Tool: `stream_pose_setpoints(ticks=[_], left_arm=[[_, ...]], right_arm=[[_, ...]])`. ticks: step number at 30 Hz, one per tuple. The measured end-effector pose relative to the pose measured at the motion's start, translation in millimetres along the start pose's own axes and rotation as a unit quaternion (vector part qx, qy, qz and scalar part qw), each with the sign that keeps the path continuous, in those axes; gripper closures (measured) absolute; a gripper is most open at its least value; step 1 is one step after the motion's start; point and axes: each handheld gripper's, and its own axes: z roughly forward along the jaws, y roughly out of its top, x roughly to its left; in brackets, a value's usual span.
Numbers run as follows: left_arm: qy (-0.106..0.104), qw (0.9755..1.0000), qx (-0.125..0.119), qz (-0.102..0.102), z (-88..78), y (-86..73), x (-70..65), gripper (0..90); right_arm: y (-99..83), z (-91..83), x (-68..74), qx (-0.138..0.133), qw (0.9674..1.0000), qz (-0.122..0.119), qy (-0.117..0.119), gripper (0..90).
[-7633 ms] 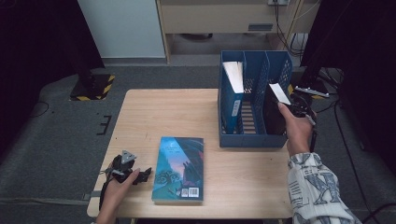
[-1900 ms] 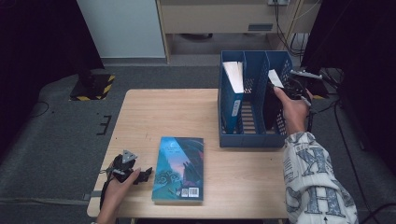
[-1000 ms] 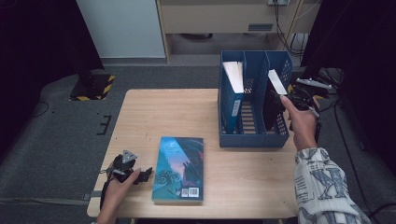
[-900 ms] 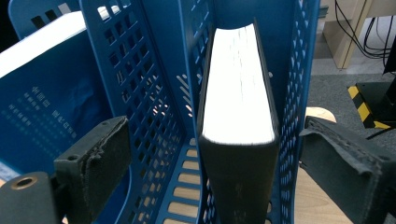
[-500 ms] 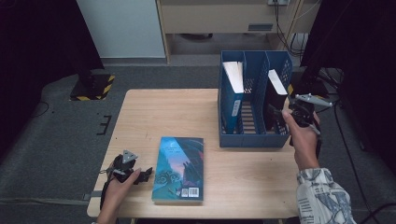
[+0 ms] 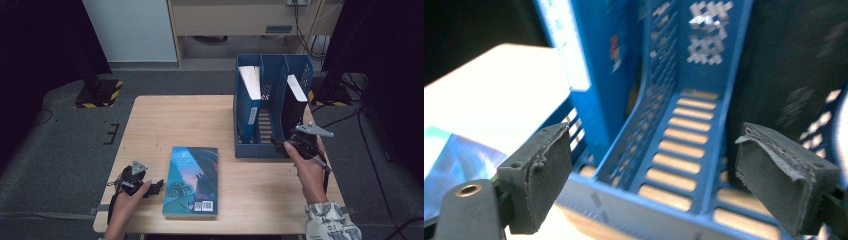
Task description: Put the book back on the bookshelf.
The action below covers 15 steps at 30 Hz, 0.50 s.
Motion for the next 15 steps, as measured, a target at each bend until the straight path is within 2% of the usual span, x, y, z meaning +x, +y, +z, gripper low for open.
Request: stream_pose_setpoints(ticks=[4, 8, 11, 15], left_arm=[[0.0, 1.0, -0.001, -0.003, 0.3, 0.2, -1.4, 0.0], [-0.003, 0.9999, 0.012, 0.0, -0.4, 2.4, -3.2, 0.0], [-0.005, 0.9999, 0.012, 0.001, -0.4, 2.5, -3.6, 0.0], [-0.011, 0.9998, 0.013, 0.007, -0.3, 3.0, -4.3, 0.0]], right_arm=[[-7.5, 0.3, 15.9, 0.0, 0.9998, -0.013, 0.018, 15.2], [-16.4, 2.4, 31.6, 0.004, 0.999, -0.022, 0.039, 15.8], [-27.5, 7.7, 45.2, 0.021, 0.9975, -0.028, 0.062, 15.8], [-35.6, 15.5, 62.1, 0.043, 0.9943, -0.047, 0.085, 15.8]])
